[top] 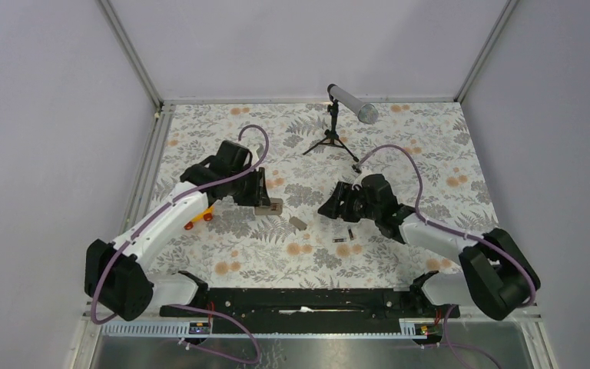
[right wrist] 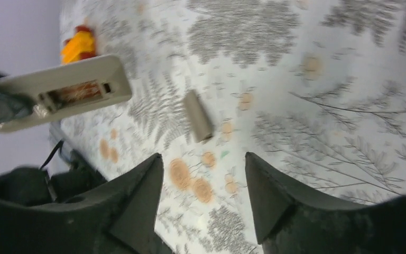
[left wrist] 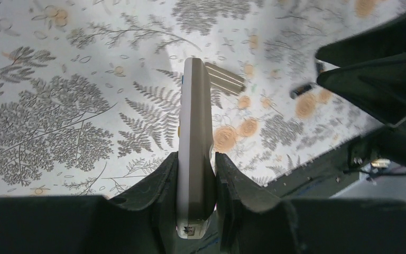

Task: Load the batteries into the remote control
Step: Adjust the remote control, then pick up the battery from the center of the board, then load the battery into the remote control.

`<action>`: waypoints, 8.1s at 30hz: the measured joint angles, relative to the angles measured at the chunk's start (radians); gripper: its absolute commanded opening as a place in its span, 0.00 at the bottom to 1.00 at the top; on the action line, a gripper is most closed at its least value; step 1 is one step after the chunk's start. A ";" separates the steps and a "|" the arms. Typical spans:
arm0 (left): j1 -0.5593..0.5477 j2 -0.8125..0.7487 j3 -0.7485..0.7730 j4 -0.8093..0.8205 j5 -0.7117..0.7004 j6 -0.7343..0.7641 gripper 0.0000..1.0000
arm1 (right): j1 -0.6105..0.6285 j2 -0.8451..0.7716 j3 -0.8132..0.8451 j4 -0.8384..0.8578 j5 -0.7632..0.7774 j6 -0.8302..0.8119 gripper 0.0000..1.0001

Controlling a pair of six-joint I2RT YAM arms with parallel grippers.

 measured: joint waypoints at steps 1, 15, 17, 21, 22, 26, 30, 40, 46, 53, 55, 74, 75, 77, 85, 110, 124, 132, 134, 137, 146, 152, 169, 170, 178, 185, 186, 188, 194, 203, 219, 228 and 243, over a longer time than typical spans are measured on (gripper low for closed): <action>0.002 -0.012 0.010 -0.007 0.023 0.023 0.00 | 0.000 -0.024 0.013 -0.023 -0.033 -0.029 0.83; -0.002 -0.068 0.181 -0.192 0.693 0.457 0.00 | 0.005 -0.256 0.099 0.077 -0.603 -0.080 0.95; -0.017 -0.067 0.185 -0.206 0.727 0.481 0.00 | 0.011 -0.237 0.115 0.087 -0.652 -0.075 0.92; -0.064 -0.061 0.192 -0.230 0.769 0.507 0.00 | 0.054 -0.208 0.136 0.124 -0.760 -0.049 0.75; -0.071 -0.058 0.195 -0.231 0.777 0.510 0.00 | 0.066 -0.200 0.139 0.142 -0.786 -0.039 0.72; -0.075 -0.046 0.207 -0.232 0.805 0.507 0.00 | 0.089 -0.181 0.146 0.192 -0.850 0.000 0.57; -0.078 -0.046 0.223 -0.243 0.842 0.501 0.00 | 0.094 -0.177 0.147 0.200 -0.872 0.006 0.40; -0.079 -0.072 0.224 -0.192 0.862 0.389 0.03 | 0.116 -0.167 0.188 0.161 -0.884 -0.029 0.11; -0.076 -0.126 0.178 -0.065 0.847 0.280 0.63 | 0.119 -0.179 0.201 0.156 -0.867 -0.038 0.00; -0.064 -0.192 0.026 0.272 0.677 0.052 0.99 | 0.145 -0.212 0.141 0.294 -0.649 0.079 0.00; -0.041 -0.250 -0.077 0.405 0.605 -0.065 0.99 | 0.145 -0.229 0.095 0.358 -0.567 0.128 0.00; -0.040 -0.407 -0.416 1.193 0.280 -0.720 0.57 | 0.147 -0.143 0.025 0.703 -0.327 0.438 0.00; -0.047 -0.404 -0.416 1.200 0.279 -0.726 0.52 | 0.147 -0.135 0.023 0.718 -0.322 0.456 0.00; -0.056 -0.399 -0.417 1.206 0.270 -0.730 0.45 | 0.148 -0.122 0.021 0.744 -0.311 0.492 0.00; -0.059 -0.398 -0.418 1.203 0.239 -0.726 0.01 | 0.149 -0.110 0.020 0.798 -0.299 0.565 0.19; -0.008 -0.474 -0.201 0.342 -0.024 -0.156 0.00 | 0.142 -0.389 0.098 -0.599 0.114 -0.280 0.54; 0.009 -0.480 -0.208 0.322 -0.008 -0.156 0.00 | 0.144 -0.152 0.168 -0.725 0.408 -0.189 0.43; 0.015 -0.480 -0.229 0.329 0.016 -0.172 0.00 | 0.144 -0.005 0.181 -0.713 0.399 -0.178 0.39; 0.018 -0.480 -0.231 0.330 0.020 -0.174 0.00 | 0.144 0.018 0.183 -0.706 0.399 -0.179 0.39; 0.022 -0.480 -0.236 0.332 0.025 -0.177 0.00 | 0.144 0.051 0.200 -0.697 0.399 -0.179 0.39; 0.035 -0.482 -0.241 0.335 0.031 -0.179 0.00 | 0.144 0.146 0.257 -0.684 0.402 -0.188 0.22; 0.042 -0.492 -0.247 0.335 0.034 -0.179 0.00 | 0.144 0.167 0.270 -0.692 0.409 -0.195 0.13; 0.050 -0.493 -0.248 0.335 0.048 -0.179 0.00 | 0.145 0.188 0.283 -0.694 0.431 -0.224 0.13; 0.051 -0.493 -0.248 0.335 0.048 -0.179 0.00 | 0.146 0.187 0.283 -0.694 0.433 -0.224 0.12; 0.054 -0.492 -0.248 0.336 0.050 -0.179 0.00 | 0.148 -0.045 0.169 -0.584 0.449 -0.224 0.13; 0.054 -0.466 -0.250 0.378 0.085 -0.194 0.00 | 0.148 -0.475 0.050 -0.367 0.372 -0.237 0.14; 0.054 -0.457 -0.250 0.388 0.095 -0.199 0.00 | 0.148 -0.505 0.050 -0.346 0.352 -0.239 0.14; 0.054 -0.437 -0.250 0.411 0.119 -0.212 0.00 | 0.148 -0.564 0.051 -0.312 0.307 -0.241 0.15; 0.054 -0.354 -0.250 0.505 0.217 -0.279 0.00 | 0.148 -0.645 0.075 -0.242 0.185 -0.232 0.16; 0.051 -0.302 -0.250 0.668 0.324 -0.380 0.00 | 0.149 -0.591 0.087 -0.065 0.003 -0.179 0.16; -0.004 -0.215 -0.232 0.793 0.402 -0.415 0.00 | 0.151 -0.508 0.077 0.187 -0.207 -0.268 0.21; -0.004 -0.180 -0.192 0.801 0.410 -0.421 0.00 | 0.155 -0.507 0.092 0.166 -0.198 -0.392 0.12; -0.026 -0.177 -0.173 0.777 0.357 -0.497 0.00 | 0.254 -0.364 0.201 0.024 0.024 -0.273 0.09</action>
